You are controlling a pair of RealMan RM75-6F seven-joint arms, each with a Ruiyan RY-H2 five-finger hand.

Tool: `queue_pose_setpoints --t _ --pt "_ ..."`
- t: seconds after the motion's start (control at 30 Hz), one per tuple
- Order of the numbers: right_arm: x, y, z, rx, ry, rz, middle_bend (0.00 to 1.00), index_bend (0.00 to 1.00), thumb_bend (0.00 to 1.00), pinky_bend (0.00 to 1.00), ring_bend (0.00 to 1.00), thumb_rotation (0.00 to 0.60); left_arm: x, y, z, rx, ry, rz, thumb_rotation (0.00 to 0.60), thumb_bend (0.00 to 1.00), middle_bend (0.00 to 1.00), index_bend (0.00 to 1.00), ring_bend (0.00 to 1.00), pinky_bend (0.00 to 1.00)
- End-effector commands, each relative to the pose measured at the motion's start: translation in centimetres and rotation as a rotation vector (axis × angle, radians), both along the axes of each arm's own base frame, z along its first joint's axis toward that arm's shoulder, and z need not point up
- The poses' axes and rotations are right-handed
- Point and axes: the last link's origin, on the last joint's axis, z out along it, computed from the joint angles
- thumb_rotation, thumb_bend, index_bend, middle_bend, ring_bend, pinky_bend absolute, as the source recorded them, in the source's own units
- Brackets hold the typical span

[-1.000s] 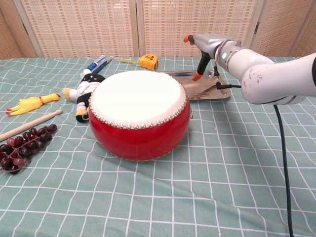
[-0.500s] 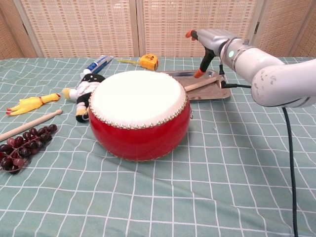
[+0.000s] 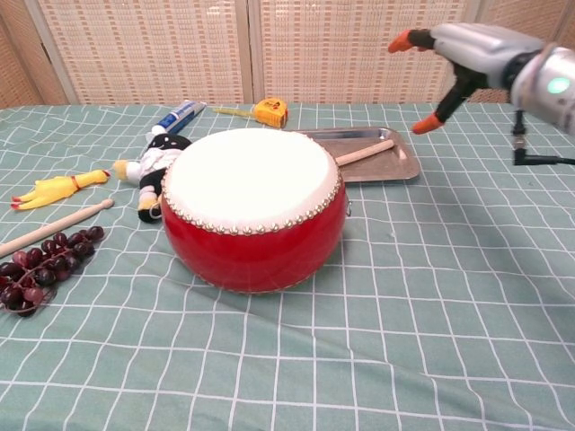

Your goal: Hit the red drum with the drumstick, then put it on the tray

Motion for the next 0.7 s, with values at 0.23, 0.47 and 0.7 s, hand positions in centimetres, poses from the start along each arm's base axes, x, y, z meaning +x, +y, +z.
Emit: queue_pose_setpoints --t 0.23,0.47,0.7 --pt "-8.1 10.9 5.8 -0.056 -0.011 -0.096 0.08 0.14 0.12 0.13 0.08 0.600 0.5 0.3 0.3 0.015 -0.001 -0.019 0.600 0.31 0.05 0.09 0.08 0.02" --pt "-10.8 17.0 6.7 -0.079 -0.074 -0.119 0.08 0.10 0.12 0.12 0.06 0.600 1.3 0.6 0.3 0.022 0.002 -0.039 0.600 0.31 0.05 0.09 0.08 0.02" --pt "-12.2 20.7 7.3 -0.080 -0.119 -0.164 0.08 0.08 0.12 0.09 0.04 0.600 1.9 0.8 0.5 0.043 0.007 -0.055 0.600 0.31 0.05 0.09 0.08 0.02"
